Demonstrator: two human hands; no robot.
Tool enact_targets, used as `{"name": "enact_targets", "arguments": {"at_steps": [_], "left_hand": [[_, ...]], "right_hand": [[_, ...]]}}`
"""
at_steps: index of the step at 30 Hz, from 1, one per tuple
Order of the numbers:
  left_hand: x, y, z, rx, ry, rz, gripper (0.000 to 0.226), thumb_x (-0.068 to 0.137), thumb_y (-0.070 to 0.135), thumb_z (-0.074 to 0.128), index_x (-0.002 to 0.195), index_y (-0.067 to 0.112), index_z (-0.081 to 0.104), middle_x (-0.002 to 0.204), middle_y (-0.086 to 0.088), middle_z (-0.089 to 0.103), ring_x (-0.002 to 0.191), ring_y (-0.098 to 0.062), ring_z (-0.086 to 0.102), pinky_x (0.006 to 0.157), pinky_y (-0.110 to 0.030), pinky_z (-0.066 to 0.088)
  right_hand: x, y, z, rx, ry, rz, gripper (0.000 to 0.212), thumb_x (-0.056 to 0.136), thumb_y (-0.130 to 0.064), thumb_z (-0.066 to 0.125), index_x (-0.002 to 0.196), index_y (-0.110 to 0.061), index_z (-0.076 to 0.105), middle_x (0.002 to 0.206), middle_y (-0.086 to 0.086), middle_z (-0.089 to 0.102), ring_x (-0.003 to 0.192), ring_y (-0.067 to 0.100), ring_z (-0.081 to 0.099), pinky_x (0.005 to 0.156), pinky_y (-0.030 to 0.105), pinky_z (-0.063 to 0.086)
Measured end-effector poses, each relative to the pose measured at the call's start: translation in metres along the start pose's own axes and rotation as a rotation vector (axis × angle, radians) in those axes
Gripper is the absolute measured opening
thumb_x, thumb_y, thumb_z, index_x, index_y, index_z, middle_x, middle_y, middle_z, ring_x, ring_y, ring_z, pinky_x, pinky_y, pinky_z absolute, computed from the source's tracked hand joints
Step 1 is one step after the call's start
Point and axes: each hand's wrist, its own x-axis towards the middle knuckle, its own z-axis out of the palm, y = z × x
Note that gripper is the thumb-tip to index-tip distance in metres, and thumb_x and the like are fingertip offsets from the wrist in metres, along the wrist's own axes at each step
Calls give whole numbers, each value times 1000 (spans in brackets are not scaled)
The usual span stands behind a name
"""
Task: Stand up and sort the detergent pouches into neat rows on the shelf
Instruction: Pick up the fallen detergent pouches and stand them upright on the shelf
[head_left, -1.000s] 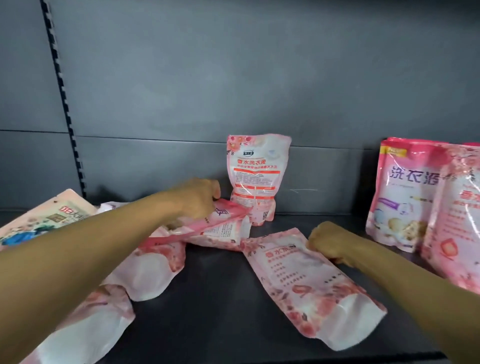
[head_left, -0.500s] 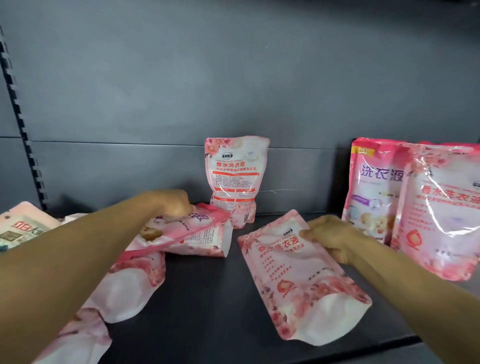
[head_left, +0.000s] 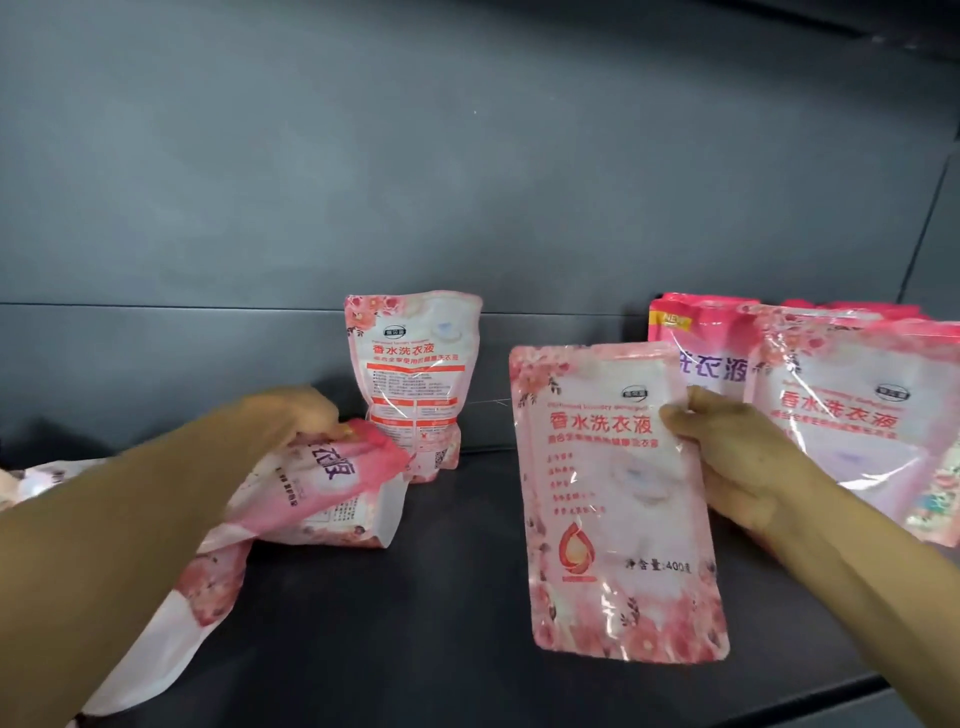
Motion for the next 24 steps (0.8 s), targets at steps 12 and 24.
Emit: {"name": "enact_targets", "arguments": {"at_steps": [12,24], "left_hand": [[-78,61,-59,-385,-9,457,27,87,-8,54,68,10,50,55,-1,57,48,-12,55,47,-21,47],[-72,166,31,-1165,231,398,36,87,-11,51,64,14,39,63,-7,44,56,-18,42,53,-27,37]], "right_hand": [[-16,-23,-52,28,363,-320,30,90,5,43,70,-16,50,68,9,53,46,13,54,39,24,51],[-2,-7,-70,50,626,-388,26,89,-13,46,66,-25,49,70,2,58,73,27,58,72,47,54]]}}
